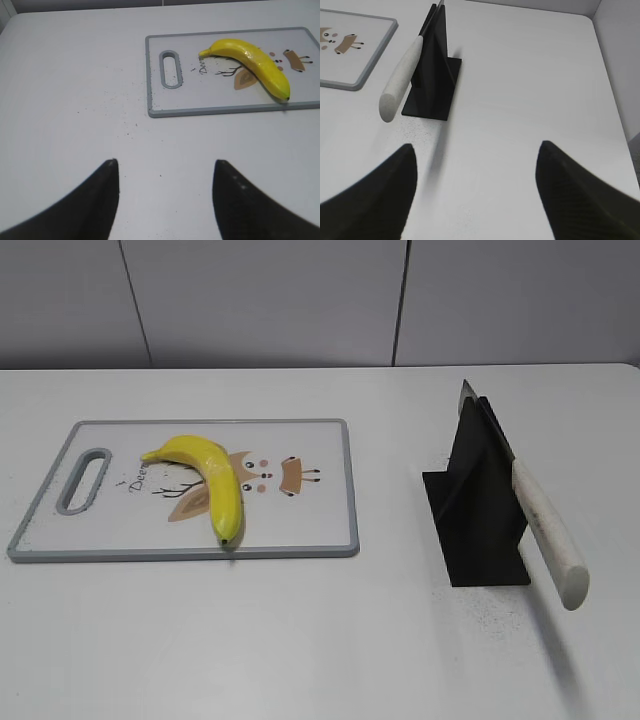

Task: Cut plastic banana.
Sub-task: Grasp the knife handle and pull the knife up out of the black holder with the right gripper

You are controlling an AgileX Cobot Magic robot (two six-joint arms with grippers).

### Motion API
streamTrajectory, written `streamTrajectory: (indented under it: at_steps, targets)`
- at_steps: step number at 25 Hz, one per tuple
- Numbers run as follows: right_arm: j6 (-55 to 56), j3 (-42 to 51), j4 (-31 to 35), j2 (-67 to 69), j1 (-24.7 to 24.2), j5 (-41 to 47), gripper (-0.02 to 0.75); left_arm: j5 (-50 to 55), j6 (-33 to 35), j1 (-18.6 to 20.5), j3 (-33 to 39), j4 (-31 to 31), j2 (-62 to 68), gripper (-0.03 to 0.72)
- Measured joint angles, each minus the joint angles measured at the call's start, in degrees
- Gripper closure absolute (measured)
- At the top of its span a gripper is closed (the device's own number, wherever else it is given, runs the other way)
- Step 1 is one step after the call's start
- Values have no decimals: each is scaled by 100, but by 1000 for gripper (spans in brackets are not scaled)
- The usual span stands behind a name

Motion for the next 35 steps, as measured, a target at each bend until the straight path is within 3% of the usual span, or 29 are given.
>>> streamTrajectory:
  at_steps: [35]
  targets:
    - [-1, -146, -23, 298, 0, 23, 198, 0, 0, 0, 0, 0, 0, 150]
